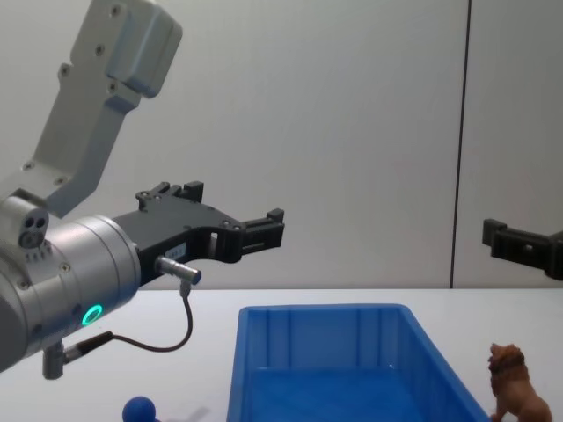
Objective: Pick up the two dolls from the table and place them into the box.
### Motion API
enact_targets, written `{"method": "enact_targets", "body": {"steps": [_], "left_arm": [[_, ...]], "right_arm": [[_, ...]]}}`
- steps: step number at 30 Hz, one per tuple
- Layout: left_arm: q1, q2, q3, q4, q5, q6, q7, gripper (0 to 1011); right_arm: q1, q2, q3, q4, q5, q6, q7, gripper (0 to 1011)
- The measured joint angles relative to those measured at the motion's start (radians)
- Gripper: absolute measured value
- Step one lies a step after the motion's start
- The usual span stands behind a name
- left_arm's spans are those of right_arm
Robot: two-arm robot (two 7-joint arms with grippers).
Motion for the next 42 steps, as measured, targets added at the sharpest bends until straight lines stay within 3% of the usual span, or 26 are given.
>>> {"method": "enact_targets", "body": {"steps": [42], "left_arm": [[0.0, 0.0, 0.0, 0.0, 0.0, 0.0, 0.0, 1001]], "right_arm": [[0.0, 0.0, 0.0, 0.0, 0.0, 0.0, 0.0, 1001]]}}
